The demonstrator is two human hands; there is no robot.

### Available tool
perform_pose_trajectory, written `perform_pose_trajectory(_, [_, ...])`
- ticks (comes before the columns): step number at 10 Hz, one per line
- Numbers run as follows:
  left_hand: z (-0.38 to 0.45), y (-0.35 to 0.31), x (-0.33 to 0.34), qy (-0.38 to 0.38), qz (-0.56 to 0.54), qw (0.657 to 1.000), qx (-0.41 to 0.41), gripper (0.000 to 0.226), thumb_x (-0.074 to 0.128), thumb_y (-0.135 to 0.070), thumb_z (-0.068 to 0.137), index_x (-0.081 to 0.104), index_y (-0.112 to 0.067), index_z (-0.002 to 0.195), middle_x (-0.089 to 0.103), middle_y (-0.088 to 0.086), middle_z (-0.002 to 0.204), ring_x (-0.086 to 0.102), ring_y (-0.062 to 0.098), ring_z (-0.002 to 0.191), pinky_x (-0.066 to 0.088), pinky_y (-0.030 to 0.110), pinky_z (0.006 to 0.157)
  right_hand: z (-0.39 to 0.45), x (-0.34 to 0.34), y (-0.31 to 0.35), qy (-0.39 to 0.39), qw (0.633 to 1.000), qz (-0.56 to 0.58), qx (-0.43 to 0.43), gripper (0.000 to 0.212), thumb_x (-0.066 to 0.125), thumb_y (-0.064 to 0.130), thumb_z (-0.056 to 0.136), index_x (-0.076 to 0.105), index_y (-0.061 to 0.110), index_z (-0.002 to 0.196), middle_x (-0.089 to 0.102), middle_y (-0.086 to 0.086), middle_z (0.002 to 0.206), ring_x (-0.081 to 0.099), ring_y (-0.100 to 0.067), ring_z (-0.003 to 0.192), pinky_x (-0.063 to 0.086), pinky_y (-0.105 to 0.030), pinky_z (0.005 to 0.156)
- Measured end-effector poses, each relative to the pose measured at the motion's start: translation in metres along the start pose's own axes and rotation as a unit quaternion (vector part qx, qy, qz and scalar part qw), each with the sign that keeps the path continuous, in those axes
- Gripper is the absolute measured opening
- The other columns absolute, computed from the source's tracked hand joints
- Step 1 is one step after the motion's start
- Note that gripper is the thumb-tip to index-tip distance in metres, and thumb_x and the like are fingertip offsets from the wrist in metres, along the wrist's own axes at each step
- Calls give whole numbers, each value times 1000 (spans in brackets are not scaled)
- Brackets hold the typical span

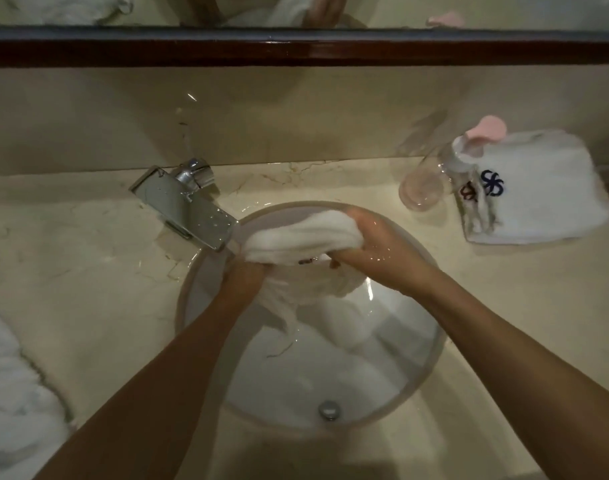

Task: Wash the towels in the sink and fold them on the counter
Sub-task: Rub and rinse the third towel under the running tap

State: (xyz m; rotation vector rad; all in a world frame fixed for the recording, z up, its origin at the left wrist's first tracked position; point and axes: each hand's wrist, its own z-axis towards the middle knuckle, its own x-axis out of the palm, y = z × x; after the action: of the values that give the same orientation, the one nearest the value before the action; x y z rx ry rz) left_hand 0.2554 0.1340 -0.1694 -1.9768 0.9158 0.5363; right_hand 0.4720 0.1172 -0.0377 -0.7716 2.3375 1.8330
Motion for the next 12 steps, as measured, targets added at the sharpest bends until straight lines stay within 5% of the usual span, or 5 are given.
perform_pose_trajectory(1, [-42, -18, -32, -117, -73, 990, -2, 38, 52, -11, 100, 50, 5, 135, 55, 24, 133, 50, 37, 128, 38, 31, 95, -3, 9, -15, 71, 988, -104, 89, 91, 82, 46, 76, 32, 30, 149, 63, 4, 123, 64, -12, 102, 53, -35, 93])
perform_pose_trajectory(3, [-65, 2, -63, -153, -143, 967, 148, 41, 56, -32, 78, 71, -3, 104, 72, 6, 97, 65, -2, 89, 50, 14, 82, 13, 69, -12, 173, 935, -304, 64, 28, 76, 46, 81, 53, 29, 80, 52, 12, 77, 52, -17, 80, 39, -33, 67])
perform_pose_trajectory(4, [-83, 5, -72, -139, -178, 961, 159, 46, 51, -40, 73, 70, -6, 95, 69, -11, 82, 60, -17, 77, 44, 4, 68, 13, 64, -6, 124, 957, -263, 10, 18, 74, 27, 82, 67, 15, 91, 65, 0, 86, 59, -23, 84, 44, -37, 69])
perform_pose_trajectory(10, [-141, -56, -102, -105, -221, 950, 195, 37, 51, -39, 74, 64, -25, 105, 65, -19, 95, 61, -2, 90, 49, 21, 78, -30, 57, 52, -46, 999, 23, -16, 32, 74, 21, 75, 66, 11, 105, 68, 2, 85, 61, -16, 72, 49, -36, 67])
perform_pose_trajectory(12, [-143, -67, -108, -31, -343, 926, 156, 37, 59, -45, 68, 71, -16, 87, 70, 17, 90, 66, 30, 86, 50, 48, 82, -43, 48, 78, -41, 991, 113, -59, 36, 74, 10, 85, 53, 19, 114, 60, 8, 100, 59, 3, 82, 49, -18, 71])
